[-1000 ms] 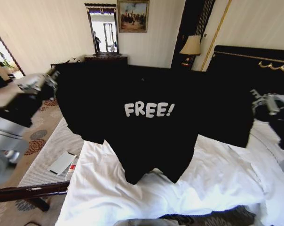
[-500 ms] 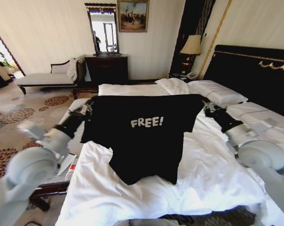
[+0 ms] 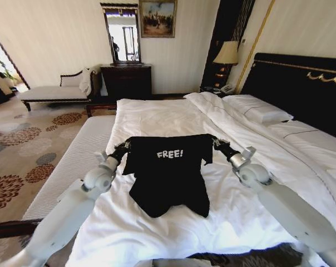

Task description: Fold the clothes on the bed.

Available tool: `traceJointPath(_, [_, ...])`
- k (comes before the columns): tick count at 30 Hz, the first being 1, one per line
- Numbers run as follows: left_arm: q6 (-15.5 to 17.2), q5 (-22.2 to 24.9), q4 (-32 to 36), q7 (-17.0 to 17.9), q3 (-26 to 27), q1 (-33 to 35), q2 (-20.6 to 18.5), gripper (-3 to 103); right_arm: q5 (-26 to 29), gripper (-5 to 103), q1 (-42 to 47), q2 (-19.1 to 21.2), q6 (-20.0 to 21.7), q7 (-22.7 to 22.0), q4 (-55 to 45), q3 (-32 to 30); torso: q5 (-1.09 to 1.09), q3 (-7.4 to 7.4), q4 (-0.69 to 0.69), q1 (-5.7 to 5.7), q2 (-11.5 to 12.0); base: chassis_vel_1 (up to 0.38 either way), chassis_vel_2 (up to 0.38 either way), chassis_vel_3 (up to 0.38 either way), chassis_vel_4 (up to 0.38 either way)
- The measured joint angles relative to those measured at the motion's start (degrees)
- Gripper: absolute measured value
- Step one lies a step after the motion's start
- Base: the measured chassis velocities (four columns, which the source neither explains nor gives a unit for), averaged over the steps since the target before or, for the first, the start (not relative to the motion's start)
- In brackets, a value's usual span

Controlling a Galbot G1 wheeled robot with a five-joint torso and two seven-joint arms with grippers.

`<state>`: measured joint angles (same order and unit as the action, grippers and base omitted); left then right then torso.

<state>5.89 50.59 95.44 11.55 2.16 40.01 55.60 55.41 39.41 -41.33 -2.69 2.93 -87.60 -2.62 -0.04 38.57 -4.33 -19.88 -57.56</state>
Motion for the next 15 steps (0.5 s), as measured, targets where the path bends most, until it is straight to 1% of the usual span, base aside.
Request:
traceJointPath(1, [0.0, 0.0, 0.0, 0.0, 0.0, 0.0, 0.0, 0, 0.0, 0, 0.0, 0.0, 0.0, 0.0, 0.0, 0.0, 0.00, 0.00, 0.00, 0.00, 0.0, 0.000, 0.000, 0.000, 0.000])
traceJointPath(2, [-0.7, -1.0, -4.2, -0.4, -1.6, -2.7, 1.9, 0, -0.2, 0, -3.1, -1.5, -0.4, 0.5, 3.7, 3.0, 0.05, 0.00, 0.01, -0.01, 0.0, 0.000, 0.000, 0.000, 0.000])
traceJointPath(5, [-2.0, -3.6, -13.8, -2.2, -4.3, -8.2, 6.1, 0, -0.6, 0, -8.8, -5.5, -1.3, 1.3, 11.7, 8.6, 0.05, 0.00, 0.02, -0.02, 0.0, 0.000, 0.000, 0.000, 0.000])
traceJointPath(6, [-2.0, -3.6, -13.8, -2.2, -4.3, -8.2, 6.1, 0, -0.6, 0, -8.8, -5.5, -1.3, 1.3, 11.7, 8.6, 0.05, 0.00, 0.02, -0.02, 0.0, 0.000, 0.000, 0.000, 0.000])
traceJointPath(7, [-2.4, -4.3, -17.1, -2.7, -4.7, -9.7, 7.5, 0, -0.6, 0, -10.1, -6.6, -1.6, 1.5, 14.3, 9.8, 0.05, 0.00, 0.03, -0.01, 0.0, 0.000, 0.000, 0.000, 0.000])
traceJointPath(8, [-2.8, -5.1, -21.8, -3.3, -5.1, -11.8, 9.6, 0, -0.9, 0, -11.9, -8.2, -2.1, 2.2, 18.5, 11.6, 0.02, 0.00, 0.04, 0.00, 0.0, 0.000, 0.000, 0.000, 0.000])
traceJointPath(9, [-3.1, -5.6, -25.7, -3.8, -5.4, -13.7, 11.3, 0, -1.3, 0, -13.4, -9.5, -2.8, 3.0, 22.4, 13.2, 0.03, 0.00, 0.02, 0.01, 0.0, 0.000, 0.000, 0.000, 0.000])
traceJointPath(11, [-3.3, -5.9, -26.9, -4.0, -5.5, -14.3, 11.9, 0, -1.4, 0, -13.9, -10.0, -3.0, 3.3, 23.6, 13.6, 0.05, 0.01, 0.03, 0.01, 0.0, 0.000, 0.000, 0.000, 0.000])
traceJointPath(12, [-4.2, -6.9, -31.2, -5.0, -5.7, -16.5, 14.3, 0, -1.8, 0, -15.8, -11.5, -3.8, 4.3, 28.0, 14.8, 0.07, 0.00, 0.03, 0.01, 0.0, 0.000, 0.000, 0.000, 0.000])
traceJointPath(14, [-5.6, -8.5, -36.8, -6.5, -6.0, -19.1, 17.5, 0, -2.3, 0, -18.6, -13.6, -4.7, 5.4, 33.4, 16.0, 0.04, 0.00, 0.00, 0.00, 0.0, 0.000, 0.000, 0.000, 0.000])
traceJointPath(15, [-5.6, -8.5, -36.8, -6.5, -6.0, -19.1, 17.5, 0, -2.3, 0, -18.6, -13.6, -4.7, 5.4, 33.4, 16.0, 0.04, 0.00, 0.00, 0.00, 0.0, 0.000, 0.000, 0.000, 0.000])
